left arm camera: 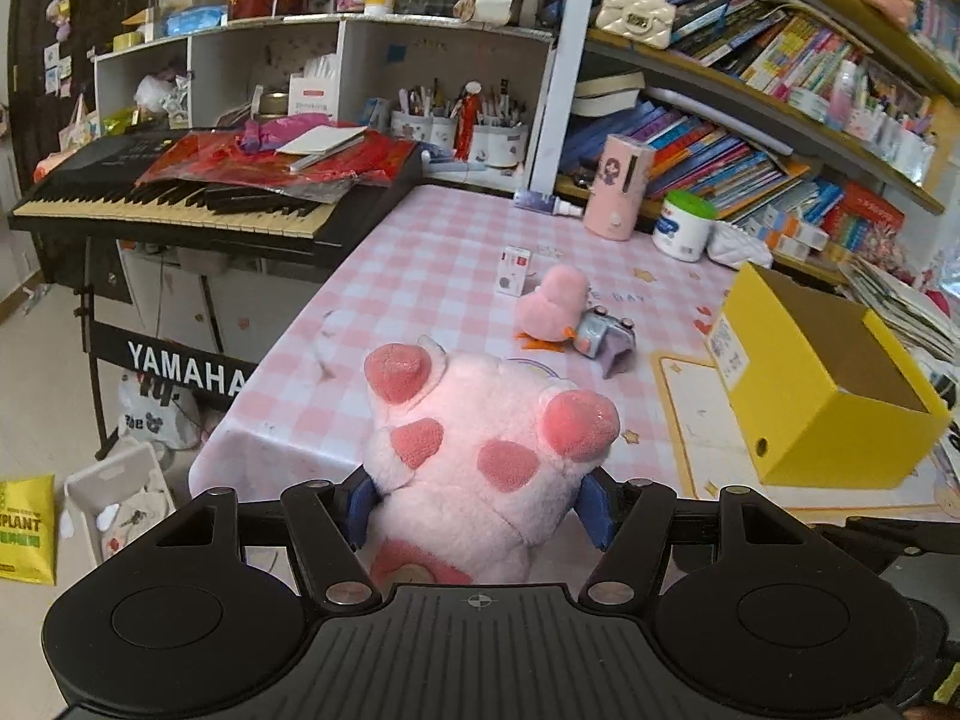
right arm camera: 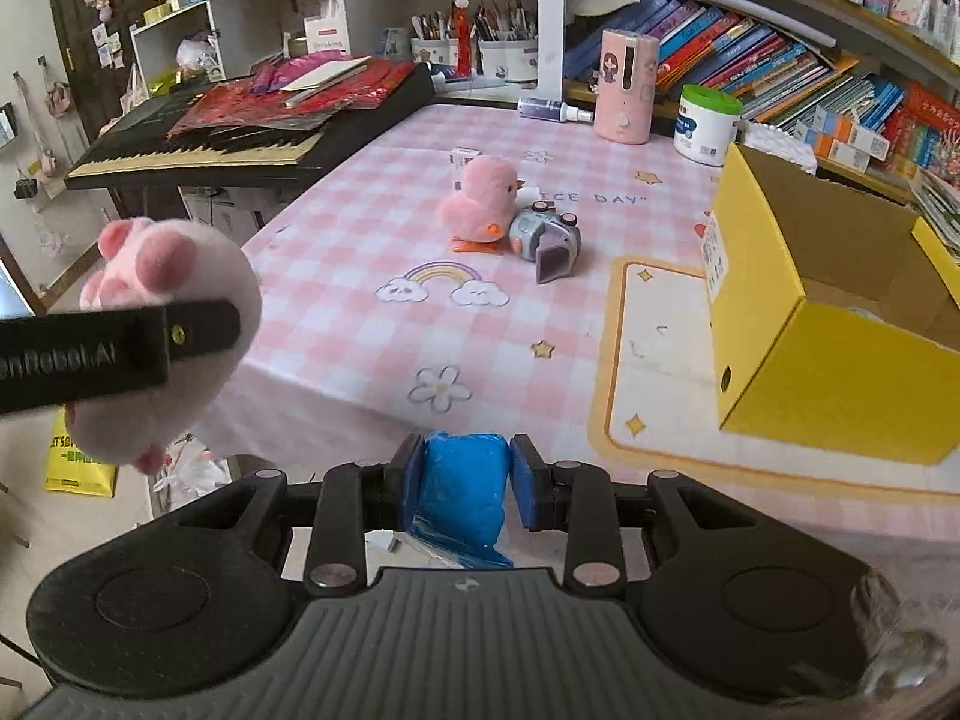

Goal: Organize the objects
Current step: 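Lift the dispenser and pig and carry both toward the yellow box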

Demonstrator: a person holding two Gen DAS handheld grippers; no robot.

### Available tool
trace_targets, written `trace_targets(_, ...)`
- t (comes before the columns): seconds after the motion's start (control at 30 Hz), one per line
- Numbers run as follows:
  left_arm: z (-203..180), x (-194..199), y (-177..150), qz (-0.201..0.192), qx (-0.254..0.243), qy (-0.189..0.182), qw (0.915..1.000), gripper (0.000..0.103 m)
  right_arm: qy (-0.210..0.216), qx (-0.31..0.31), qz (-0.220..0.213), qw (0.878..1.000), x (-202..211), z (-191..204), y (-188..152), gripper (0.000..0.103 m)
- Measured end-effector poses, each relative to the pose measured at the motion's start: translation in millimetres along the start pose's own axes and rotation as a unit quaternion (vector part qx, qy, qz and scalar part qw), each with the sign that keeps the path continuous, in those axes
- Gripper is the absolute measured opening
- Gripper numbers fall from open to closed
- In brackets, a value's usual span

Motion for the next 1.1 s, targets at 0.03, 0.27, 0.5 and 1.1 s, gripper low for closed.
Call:
trace_targets(0.03,0,4,-1,-0.004,-0.002,-0.001,1.0,0.064,-0.001,0.001,-0.002,1.0,5,4,-4,0.029)
trace_targets(0.27,-17,21,-18,0.001,-0.021,-0.035,0.9992,0.064,-0.021,0.0,-0.008,1.0,37,12,-27,0.029)
trace_targets(0.5,-62,18,-33,0.017,-0.075,-0.087,0.9932,0.064,-0.061,-0.035,-0.005,0.998,63,-10,-56,0.029)
trace_targets(1.1,-171,13,-75,0.06,-0.18,-0.18,0.9651,0.064,-0.163,-0.166,0.011,0.973,112,-95,-125,0.029)
Point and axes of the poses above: each gripper's, at about its wrist camera, not at the fingertips, and x roughly against the way its jaws point, z to its left, y to its top, the point moved 5 cm from there along -x, roughly the way its jaws point, and after that the axes turned 6 degrees about x, right-handed, at the moved point
